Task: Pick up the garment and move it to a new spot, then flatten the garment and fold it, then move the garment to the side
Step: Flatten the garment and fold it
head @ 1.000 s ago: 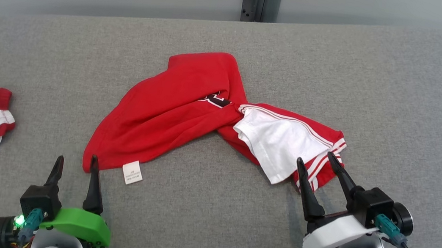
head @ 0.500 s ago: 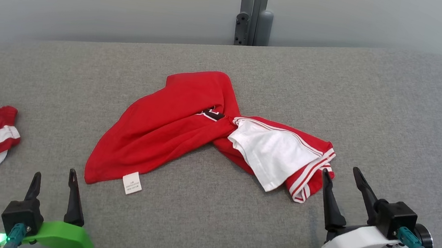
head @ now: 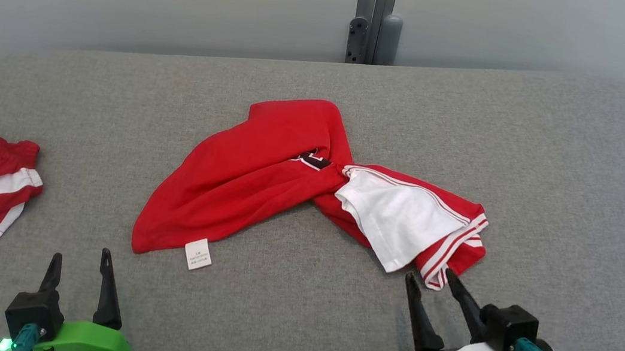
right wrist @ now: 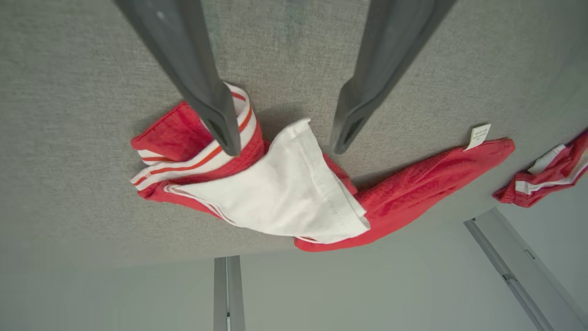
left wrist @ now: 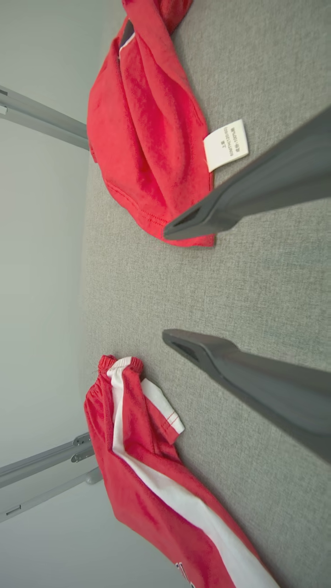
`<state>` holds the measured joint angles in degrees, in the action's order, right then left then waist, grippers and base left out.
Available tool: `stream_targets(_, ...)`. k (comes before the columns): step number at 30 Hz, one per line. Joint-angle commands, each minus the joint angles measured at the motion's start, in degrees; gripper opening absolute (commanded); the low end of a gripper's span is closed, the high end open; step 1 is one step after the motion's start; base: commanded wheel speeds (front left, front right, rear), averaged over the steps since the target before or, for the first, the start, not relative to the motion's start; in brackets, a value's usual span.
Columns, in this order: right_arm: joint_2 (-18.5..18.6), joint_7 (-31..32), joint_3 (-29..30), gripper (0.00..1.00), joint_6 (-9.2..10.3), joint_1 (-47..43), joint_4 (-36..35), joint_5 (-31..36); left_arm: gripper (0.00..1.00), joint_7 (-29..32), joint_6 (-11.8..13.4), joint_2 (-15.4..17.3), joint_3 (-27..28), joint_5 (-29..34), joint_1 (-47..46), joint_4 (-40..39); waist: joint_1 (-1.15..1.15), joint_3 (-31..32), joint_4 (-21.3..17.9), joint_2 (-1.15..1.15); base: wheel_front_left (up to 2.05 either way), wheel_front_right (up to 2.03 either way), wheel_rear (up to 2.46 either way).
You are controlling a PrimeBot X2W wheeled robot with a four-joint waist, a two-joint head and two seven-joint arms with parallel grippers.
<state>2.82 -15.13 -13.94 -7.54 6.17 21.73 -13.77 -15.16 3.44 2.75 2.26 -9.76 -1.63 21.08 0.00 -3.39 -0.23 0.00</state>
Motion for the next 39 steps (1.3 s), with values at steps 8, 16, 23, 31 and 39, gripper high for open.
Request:
stream_targets(8,0.2,-0.03,-4.17,1.0,0.09,3.71,5.02,-5.97,1.0,0.02,-0.2,0.26,-2.93,-0.74,-2.25,0.24,0.0,-3.53,2.86,0.0,0.0,0.0,0.0)
stream_targets(16,0.19,-0.03,-2.74,1.0,0.09,6.23,8.91,-7.45,1.0,0.02,0.26,0.27,-4.34,-1.44,-3.77,-0.02,0.0,-6.32,5.13,0.0,0.0,0.0,0.0)
stream_targets(23,0.2,-0.03,-2.14,1.0,0.09,7.12,8.21,-9.08,1.0,0.02,0.72,0.26,-4.96,-1.96,-4.46,-0.17,0.0,-7.7,5.74,0.0,0.0,0.0,0.0)
stream_targets(31,0.19,-0.03,-0.8,0.55,0.09,6.93,6.55,-9.22,1.0,0.02,0.56,0.26,-5.07,-2.14,-5.26,0.06,0.0,-8.62,5.11,0.0,0.0,0.0,0.0)
stream_targets(39,0.2,-0.03,-1.02,0.0,0.09,6.84,5.79,-9.15,1.0,0.02,1.02,0.26,-5.53,-2.0,-5.41,0.2,0.0,-8.76,3.95,0.0,0.0,0.0,0.0)
